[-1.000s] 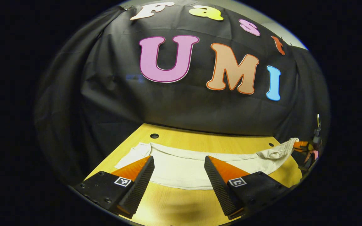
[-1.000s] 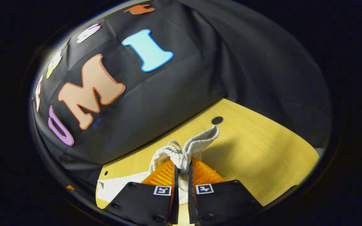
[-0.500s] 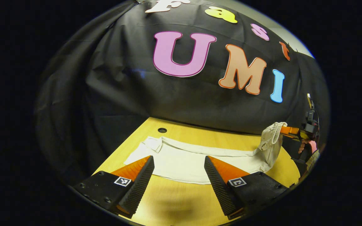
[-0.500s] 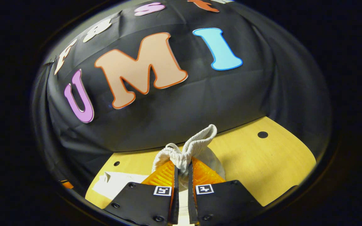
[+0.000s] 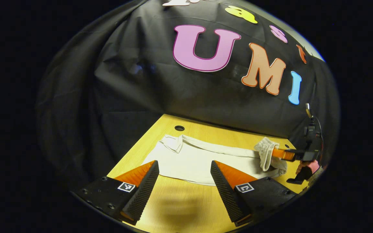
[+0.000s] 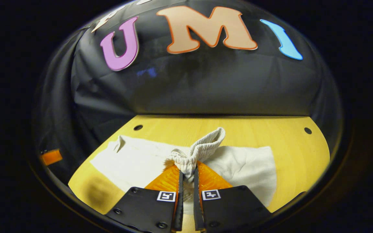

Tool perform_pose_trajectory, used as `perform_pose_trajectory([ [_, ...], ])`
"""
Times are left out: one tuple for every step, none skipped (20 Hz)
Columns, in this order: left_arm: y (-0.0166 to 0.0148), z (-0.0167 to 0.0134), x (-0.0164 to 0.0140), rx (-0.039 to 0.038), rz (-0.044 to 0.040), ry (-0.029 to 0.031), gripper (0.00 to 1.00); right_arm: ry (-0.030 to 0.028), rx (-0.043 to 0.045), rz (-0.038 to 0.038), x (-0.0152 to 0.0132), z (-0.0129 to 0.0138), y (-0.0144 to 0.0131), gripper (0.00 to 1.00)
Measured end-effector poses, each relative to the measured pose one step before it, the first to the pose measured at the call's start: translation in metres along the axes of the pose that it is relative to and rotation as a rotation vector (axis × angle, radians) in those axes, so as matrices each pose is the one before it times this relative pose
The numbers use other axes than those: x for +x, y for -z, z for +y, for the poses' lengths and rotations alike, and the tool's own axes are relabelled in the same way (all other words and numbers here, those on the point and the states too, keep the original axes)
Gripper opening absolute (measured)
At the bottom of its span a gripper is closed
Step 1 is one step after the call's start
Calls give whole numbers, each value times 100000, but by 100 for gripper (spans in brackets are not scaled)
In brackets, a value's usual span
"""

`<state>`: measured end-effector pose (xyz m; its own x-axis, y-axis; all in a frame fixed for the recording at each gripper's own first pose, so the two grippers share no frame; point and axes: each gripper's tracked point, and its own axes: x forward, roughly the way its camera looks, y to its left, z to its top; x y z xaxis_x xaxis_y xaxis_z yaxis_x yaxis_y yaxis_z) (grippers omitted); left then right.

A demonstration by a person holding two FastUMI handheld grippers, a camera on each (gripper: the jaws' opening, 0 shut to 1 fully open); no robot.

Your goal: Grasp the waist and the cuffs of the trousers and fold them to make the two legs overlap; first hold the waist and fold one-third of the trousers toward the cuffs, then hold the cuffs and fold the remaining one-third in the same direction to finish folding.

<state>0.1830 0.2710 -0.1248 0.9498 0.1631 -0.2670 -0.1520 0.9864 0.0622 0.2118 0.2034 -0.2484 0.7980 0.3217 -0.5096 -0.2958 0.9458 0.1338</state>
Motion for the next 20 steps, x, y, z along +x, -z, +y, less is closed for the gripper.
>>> perform_pose_trajectory([
  [261, 219, 458, -1130, 414, 514, 96, -377, -1958, 2620, 513, 125, 161, 16],
  [173, 219, 592, -1429, 484, 456, 96, 77, -2149, 1503, -205, 34, -123, 20],
  [349, 268, 439, -1467, 621, 74, 96, -1810, -1326, 1508, -310, 318, -67, 20],
  [245, 360, 554, -1180, 752, -261, 96, -775, -772, 1069, 514, -355, 668, 22],
  [282, 552, 460, -1034, 596, -776, 96, -829, -953, 397, -121, -52, 22, 40],
  [239, 599, 557, -1033, 475, -1115, 96, 8, -890, 313, -345, -468, 50, 58],
  [16, 675, 509, -1184, 17, -1237, 96, 1140, -840, -556, -167, -448, -345, 76],
  [115, 813, 612, -1169, 31, -1631, 96, 1244, -449, -793, -245, -421, -249, 90],
  [92, 896, 561, -1162, 363, -1884, 96, 1379, -192, -286, -275, -505, -390, 98],
  [123, 1027, 537, -1037, 493, -2154, 95, 1035, 300, 150, -535, 58, 651, 97],
  [145, 878, 482, -1106, -104, -2128, 96, 1113, 377, 293, -600, -185, 243, 99],
  [68, 862, 759, -1171, 65, -1959, 96, 1208, 395, 164, -563, -337, 279, 99],
  [289, 968, 975, -1032, 655, -1444, 96, 1291, 586, -106, -565, -429, 45, 99],
  [633, 724, 751, -593, 1744, -1271, 96, 1475, 775, -4, -538, -538, 61, 99],
  [598, 670, 861, 196, 2108, -1182, 96, 1608, 872, -245, -358, -611, -46, 99],
  [497, 632, 925, 879, 1978, -1237, 96, 1798, 1455, -733, -434, -754, -217, 99],
  [627, 505, 888, 1154, 1957, -949, 96, 1461, 1557, -505, -305, -551, -217, 99],
  [464, 238, 836, 976, 1291, -373, 96, 1334, 2015, -506, -378, -645, -173, 99],
  [424, -117, 949, 662, 1039, 176, 96, 1415, 1911, -768, -284, -641, -398, 99],
  [318, -37, 700, 677, 1194, -47, 96, 2335, 1005, -1124, -274, -912, -300, 99],
])
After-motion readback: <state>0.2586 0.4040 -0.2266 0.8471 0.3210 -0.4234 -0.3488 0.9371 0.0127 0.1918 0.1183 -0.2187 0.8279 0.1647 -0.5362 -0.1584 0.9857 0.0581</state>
